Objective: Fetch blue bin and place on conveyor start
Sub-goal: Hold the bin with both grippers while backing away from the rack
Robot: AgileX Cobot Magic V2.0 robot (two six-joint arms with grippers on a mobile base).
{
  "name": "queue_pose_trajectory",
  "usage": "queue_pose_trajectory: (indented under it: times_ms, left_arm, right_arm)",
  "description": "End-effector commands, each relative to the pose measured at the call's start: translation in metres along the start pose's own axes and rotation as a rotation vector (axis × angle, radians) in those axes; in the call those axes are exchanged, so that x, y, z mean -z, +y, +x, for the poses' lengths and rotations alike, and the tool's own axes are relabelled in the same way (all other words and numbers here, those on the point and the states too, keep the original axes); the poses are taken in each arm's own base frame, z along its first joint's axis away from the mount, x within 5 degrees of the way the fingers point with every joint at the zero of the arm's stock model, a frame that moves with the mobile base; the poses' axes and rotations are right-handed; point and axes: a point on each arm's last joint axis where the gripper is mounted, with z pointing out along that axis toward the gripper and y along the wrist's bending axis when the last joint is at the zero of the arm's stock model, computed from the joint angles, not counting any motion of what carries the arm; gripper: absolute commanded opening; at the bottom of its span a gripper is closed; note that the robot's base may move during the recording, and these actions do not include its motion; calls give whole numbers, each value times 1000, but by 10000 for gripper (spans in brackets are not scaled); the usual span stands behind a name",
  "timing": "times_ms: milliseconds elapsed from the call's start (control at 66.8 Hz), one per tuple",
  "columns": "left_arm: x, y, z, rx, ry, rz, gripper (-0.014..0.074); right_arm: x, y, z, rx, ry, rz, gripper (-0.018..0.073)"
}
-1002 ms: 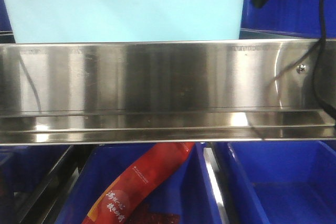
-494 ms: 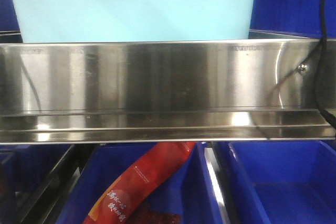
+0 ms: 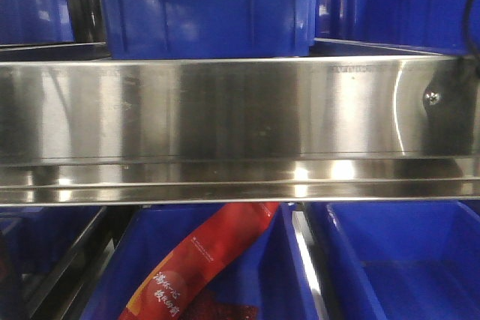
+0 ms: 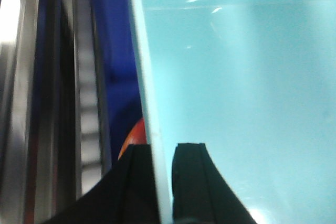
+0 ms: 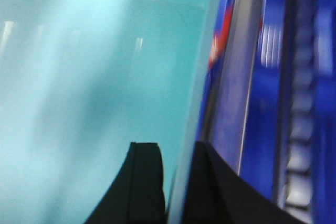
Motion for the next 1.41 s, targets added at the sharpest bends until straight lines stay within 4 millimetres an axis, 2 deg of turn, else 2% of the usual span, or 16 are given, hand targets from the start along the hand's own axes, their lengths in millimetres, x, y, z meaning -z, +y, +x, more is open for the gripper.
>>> queue_pose_trajectory:
  times_ms: [0, 90, 165, 329, 1391]
  left_arm:
    - [38, -5, -13, -20, -188, 29, -111]
    - [49, -7, -20, -22, -290, 45, -111]
    - [51, -8, -24, -21, -344, 52, -111]
    - [45, -8, -25, -25, -339, 46, -111]
    - [45, -8, -25, -25, -339, 46, -111]
  right_arm:
    - [39, -1, -11, 47, -173, 21, -151]
    - [57, -1, -19, 68, -295, 38, -151]
    - [61, -2, -23, 85, -347, 58, -151]
    - [56, -3, -24, 89, -343, 65, -151]
    - [58, -1, -30, 91, -416, 52, -151]
